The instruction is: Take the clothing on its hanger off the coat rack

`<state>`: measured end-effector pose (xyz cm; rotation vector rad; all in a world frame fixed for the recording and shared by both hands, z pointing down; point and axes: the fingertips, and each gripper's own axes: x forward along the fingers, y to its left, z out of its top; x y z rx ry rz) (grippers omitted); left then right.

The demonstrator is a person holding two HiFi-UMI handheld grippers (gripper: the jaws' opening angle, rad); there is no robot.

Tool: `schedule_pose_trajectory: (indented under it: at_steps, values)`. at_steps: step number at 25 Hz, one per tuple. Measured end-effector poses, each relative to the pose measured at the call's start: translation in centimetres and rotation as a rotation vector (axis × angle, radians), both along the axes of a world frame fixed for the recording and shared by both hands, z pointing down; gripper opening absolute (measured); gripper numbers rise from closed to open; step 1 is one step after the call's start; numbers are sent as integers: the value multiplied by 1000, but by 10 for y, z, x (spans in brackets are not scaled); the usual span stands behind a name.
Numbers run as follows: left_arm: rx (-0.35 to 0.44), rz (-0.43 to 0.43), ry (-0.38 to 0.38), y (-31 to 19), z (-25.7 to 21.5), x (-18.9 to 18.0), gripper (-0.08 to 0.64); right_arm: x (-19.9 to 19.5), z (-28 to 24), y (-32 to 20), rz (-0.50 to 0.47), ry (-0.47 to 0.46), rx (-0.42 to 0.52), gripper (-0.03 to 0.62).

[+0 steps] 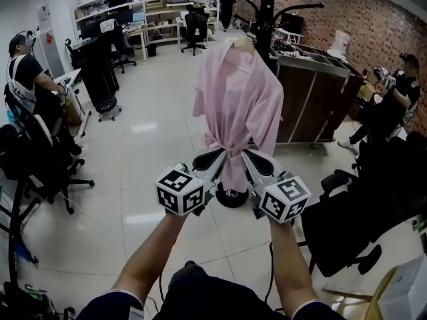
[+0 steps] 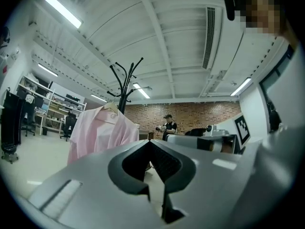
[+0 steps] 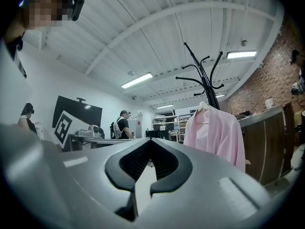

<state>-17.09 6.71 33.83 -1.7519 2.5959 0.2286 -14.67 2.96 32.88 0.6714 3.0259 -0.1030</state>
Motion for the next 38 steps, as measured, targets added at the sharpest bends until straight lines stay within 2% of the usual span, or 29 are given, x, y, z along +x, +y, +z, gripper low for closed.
schedule_pose_trajectory:
  at_steps: [8, 16, 30, 38]
  values:
    - [-19, 76, -4, 25, -1, -62, 12, -60, -4, 27, 65, 6, 8, 2]
    - [-20, 104, 0, 32, -5, -113, 12, -107, -4, 37, 83, 29, 21, 2]
    - [-39, 101, -6, -8, -4, -211, 12, -201, -11, -3, 66, 1, 4, 2]
    - [-58, 107, -35, -32, -11, -253, 12, -240, -19, -27, 67, -15, -4, 2]
